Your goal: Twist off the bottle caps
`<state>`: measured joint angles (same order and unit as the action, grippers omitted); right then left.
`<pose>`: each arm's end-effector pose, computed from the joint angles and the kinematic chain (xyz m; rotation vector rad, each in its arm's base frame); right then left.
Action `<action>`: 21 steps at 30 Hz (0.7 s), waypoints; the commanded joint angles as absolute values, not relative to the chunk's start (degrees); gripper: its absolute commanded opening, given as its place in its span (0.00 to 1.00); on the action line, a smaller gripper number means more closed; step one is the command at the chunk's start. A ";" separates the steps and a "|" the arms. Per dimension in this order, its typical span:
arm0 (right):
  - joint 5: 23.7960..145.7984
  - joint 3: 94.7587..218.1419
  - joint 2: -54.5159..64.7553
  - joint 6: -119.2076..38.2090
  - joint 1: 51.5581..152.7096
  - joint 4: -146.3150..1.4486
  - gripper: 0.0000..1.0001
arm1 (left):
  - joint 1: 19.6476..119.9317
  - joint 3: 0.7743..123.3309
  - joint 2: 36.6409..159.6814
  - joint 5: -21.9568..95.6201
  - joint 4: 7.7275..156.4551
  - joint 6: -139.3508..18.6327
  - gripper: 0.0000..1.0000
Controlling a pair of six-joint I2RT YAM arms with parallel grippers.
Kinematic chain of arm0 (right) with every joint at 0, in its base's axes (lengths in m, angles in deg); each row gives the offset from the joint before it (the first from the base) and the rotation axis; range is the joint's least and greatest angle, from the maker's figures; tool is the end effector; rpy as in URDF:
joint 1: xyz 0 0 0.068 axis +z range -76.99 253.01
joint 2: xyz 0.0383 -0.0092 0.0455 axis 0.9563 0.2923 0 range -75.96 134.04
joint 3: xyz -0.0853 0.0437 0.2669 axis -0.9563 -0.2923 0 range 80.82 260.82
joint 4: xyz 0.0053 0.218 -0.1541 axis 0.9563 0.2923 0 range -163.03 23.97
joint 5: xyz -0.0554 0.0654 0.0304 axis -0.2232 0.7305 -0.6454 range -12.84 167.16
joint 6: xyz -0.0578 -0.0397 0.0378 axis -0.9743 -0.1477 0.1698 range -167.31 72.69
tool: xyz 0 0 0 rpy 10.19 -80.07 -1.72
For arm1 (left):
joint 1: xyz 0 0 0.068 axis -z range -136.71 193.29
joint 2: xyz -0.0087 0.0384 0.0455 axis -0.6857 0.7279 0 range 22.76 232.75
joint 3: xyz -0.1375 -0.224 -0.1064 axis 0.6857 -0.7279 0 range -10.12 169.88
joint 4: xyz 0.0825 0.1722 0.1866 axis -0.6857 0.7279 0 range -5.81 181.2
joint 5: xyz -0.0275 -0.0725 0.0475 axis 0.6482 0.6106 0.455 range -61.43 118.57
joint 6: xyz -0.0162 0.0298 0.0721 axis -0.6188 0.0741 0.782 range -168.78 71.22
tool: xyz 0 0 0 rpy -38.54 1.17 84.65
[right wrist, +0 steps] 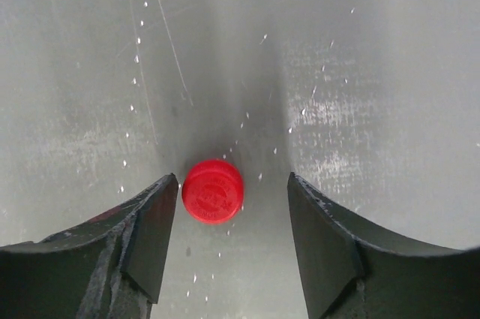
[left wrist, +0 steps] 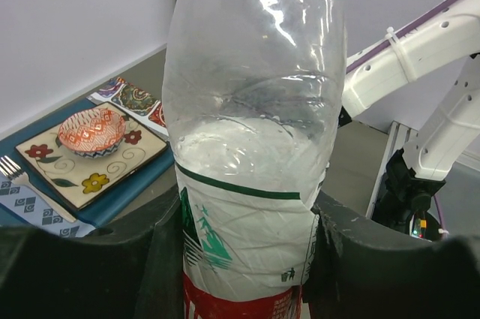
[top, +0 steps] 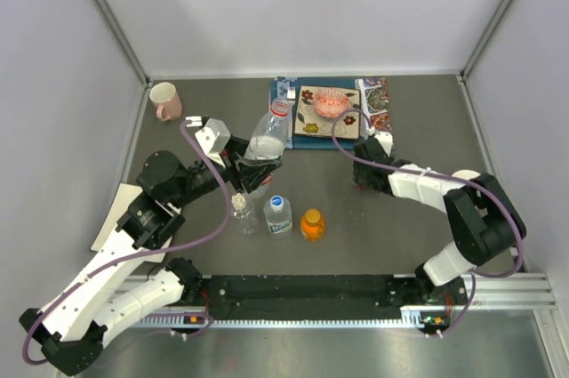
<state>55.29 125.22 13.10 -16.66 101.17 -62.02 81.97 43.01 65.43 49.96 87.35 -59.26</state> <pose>0.2887 0.1257 0.1412 0.1984 2.4362 -0.0404 0.1330 -0.1385 0.4220 0.6743 1.3698 -0.9620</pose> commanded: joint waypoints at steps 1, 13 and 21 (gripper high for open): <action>56.50 128.27 6.58 -16.03 100.87 -58.88 0.63 | 81.87 42.71 65.47 50.19 85.34 -58.97 0.52; 62.28 152.00 -18.54 -20.23 104.29 -50.78 0.70 | 81.87 44.81 70.74 51.59 84.64 -58.97 0.54; 95.67 156.14 -23.40 -14.36 104.65 -61.66 0.79 | 82.14 47.98 77.77 55.72 81.56 -61.26 0.54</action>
<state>77.50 154.51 -24.28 -17.75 104.03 -56.78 81.97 44.25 75.97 52.67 86.79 -59.68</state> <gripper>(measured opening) 0.779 0.548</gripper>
